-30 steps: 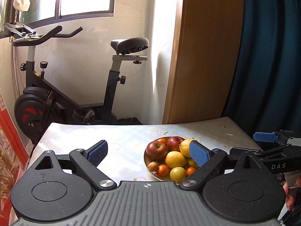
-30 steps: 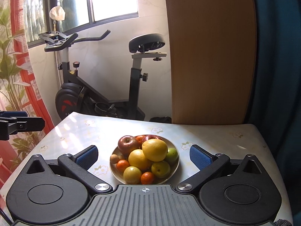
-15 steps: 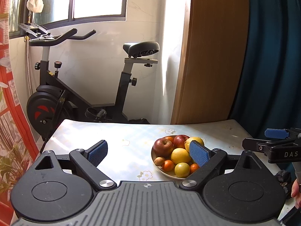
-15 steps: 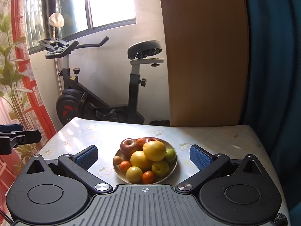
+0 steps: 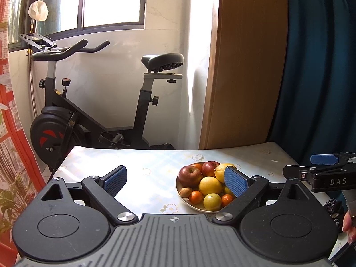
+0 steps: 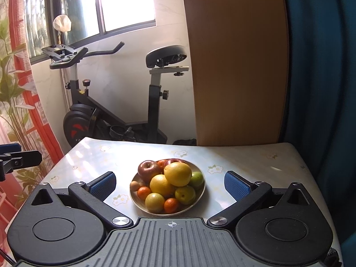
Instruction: Organize fruits
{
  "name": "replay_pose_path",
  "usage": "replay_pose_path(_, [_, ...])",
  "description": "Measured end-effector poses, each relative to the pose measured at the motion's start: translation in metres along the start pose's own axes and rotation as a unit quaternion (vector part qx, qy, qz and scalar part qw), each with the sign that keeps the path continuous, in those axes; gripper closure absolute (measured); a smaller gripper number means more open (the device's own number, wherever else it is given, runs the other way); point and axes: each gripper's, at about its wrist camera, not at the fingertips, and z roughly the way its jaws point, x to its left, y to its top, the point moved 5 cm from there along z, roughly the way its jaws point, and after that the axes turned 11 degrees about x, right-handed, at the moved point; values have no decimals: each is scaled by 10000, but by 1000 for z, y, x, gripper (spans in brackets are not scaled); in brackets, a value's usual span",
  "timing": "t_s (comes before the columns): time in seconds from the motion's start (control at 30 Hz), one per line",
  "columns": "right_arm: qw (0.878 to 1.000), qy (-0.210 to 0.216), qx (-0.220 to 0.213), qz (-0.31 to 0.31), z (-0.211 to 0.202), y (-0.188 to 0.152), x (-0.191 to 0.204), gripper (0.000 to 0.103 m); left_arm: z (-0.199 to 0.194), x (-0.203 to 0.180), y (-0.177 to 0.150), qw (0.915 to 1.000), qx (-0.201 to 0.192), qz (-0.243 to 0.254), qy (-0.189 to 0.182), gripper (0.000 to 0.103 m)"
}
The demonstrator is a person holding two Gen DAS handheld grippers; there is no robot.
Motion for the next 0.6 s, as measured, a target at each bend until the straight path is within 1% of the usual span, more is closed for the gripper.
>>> replay_pose_path(0.1, [10000, -5, -9, -7, 0, 0, 1, 0, 1, 0, 0, 10000, 47, -1, 30, 7])
replay_pose_path(0.2, [10000, -3, -11, -13, 0, 0, 0, 0, 1, 1, -1, 10000, 73, -24, -17, 7])
replay_pose_path(0.6, [10000, -6, -16, -11, 1, 0, -1, 0, 2, 2, 0, 10000, 51, -15, 38, 7])
